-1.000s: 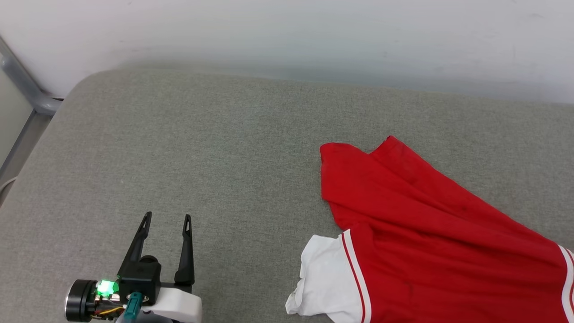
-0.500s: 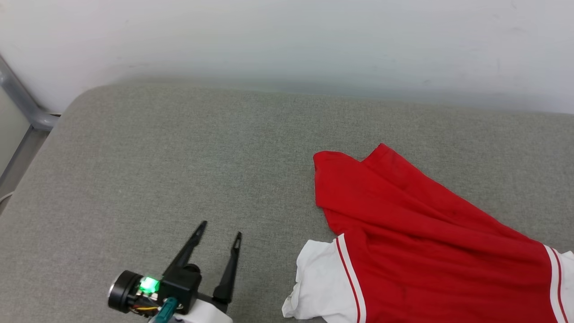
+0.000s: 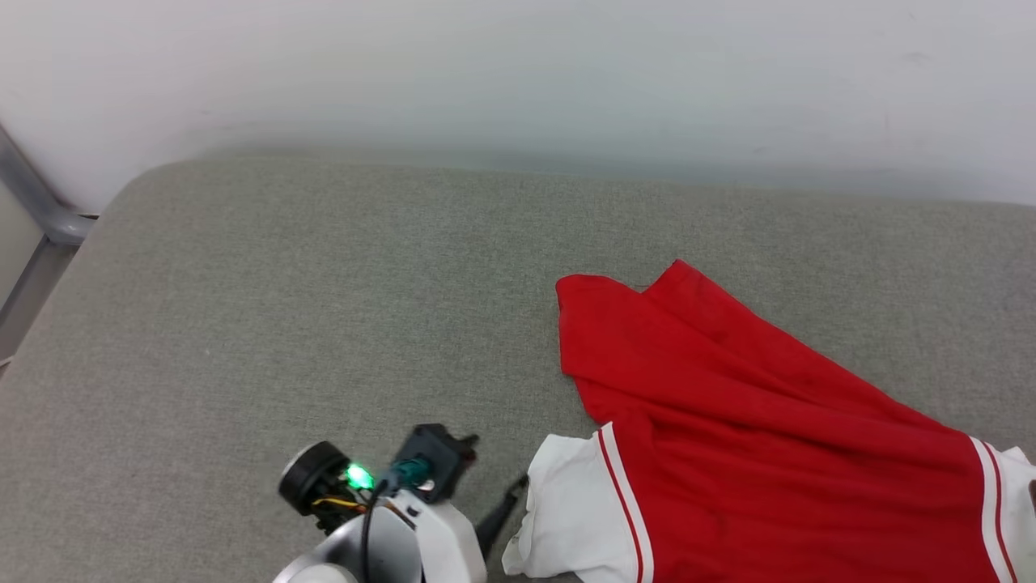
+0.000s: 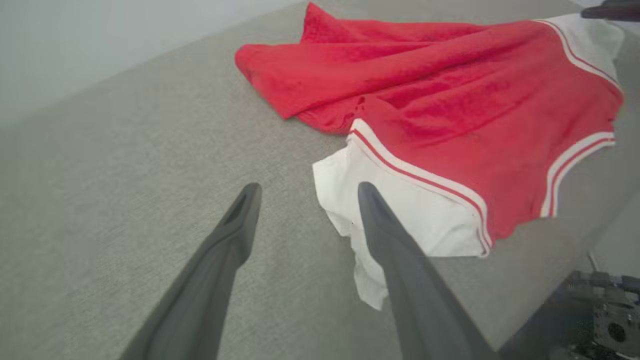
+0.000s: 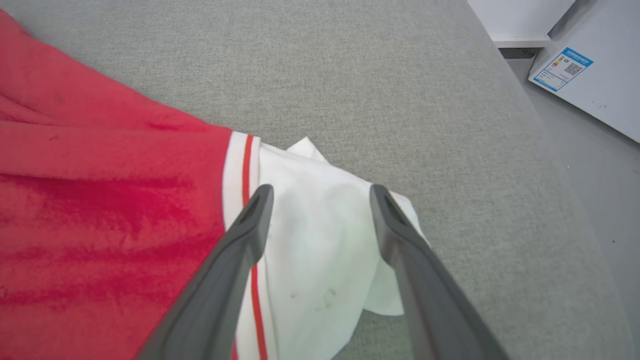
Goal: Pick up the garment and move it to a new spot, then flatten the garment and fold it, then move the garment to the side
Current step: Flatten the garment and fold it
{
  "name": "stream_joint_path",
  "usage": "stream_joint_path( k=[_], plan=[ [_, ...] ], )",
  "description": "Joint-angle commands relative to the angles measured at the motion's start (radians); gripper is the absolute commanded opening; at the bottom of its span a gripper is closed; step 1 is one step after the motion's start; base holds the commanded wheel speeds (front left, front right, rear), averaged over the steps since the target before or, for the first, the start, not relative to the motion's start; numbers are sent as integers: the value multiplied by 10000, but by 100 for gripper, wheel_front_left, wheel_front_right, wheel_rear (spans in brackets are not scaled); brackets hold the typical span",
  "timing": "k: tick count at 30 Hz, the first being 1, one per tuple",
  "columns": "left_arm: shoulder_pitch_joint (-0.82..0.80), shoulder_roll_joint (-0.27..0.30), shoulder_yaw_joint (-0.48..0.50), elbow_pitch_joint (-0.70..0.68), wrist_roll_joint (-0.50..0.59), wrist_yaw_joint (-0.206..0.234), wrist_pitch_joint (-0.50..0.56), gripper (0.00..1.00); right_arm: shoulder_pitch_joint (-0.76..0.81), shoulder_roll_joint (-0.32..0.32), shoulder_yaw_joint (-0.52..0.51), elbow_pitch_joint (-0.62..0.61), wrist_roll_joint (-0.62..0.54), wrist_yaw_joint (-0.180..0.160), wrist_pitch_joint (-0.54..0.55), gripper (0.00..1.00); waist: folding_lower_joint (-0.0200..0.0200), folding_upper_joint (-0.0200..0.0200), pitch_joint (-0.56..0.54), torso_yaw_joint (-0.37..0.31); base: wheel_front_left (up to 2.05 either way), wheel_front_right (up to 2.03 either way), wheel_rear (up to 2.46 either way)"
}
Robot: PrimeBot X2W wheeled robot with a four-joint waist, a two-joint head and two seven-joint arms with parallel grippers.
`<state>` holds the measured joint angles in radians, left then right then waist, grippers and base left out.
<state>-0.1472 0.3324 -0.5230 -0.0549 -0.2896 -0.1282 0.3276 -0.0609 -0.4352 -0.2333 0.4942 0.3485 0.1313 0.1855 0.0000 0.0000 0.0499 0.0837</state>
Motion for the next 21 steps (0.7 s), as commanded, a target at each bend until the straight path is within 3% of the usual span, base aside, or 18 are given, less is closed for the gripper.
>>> stream_joint_path(
  k=[1,9,21],
  plan=[
    [-246,167,-247,-187,-247,-3,341,100,21,83,-31,-99,-59,-11,25,100,0,0,59,-56,0,0,0],
    [-1181,1305,-1928,-717,-1508,-5,2258,100,-82,405,-165,-525,-424,-11,115,100,0,0,451,-384,0,0,0],
    [-2356,1907,-3548,506,-2009,-7,2385,100,-565,719,-251,-894,-685,-11,154,100,0,0,1367,-882,0,0,0]
  ],
)
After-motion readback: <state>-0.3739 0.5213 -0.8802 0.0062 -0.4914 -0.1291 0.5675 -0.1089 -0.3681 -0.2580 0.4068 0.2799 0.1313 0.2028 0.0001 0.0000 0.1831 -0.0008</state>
